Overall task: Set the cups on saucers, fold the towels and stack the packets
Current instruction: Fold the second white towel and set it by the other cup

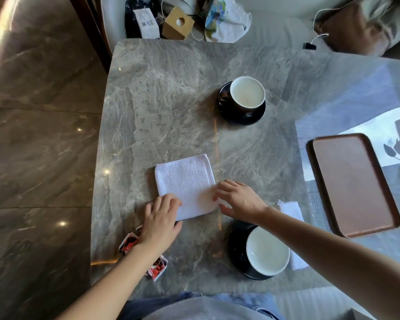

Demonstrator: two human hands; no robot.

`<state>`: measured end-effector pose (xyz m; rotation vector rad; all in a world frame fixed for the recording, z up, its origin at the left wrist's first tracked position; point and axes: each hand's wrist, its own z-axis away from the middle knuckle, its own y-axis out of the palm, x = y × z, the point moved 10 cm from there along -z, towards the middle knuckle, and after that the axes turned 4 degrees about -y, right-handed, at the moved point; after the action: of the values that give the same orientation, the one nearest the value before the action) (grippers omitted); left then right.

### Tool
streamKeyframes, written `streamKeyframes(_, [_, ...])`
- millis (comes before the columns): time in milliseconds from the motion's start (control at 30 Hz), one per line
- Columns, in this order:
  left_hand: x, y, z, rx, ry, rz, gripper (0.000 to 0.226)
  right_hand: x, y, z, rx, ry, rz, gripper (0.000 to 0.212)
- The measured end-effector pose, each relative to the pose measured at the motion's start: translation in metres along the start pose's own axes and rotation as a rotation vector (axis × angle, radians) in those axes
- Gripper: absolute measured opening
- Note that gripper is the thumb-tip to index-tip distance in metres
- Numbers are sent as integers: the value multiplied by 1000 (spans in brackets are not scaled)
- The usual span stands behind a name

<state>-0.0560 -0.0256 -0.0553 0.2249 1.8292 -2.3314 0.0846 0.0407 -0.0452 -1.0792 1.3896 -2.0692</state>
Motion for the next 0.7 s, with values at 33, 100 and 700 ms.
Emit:
streamKeyframes(33, [1, -1, -1, -6, -15, 9, 42, -1, -7, 0, -58, 24, -42, 21])
streamKeyframes(100, [4, -4, 0, -16, -60, 50, 39, -4, -20, 1, -172, 93, -162, 17])
streamKeyframes(700, [6, 22, 26, 286, -271, 847, 9, -24, -4, -2, -188, 366, -423, 16])
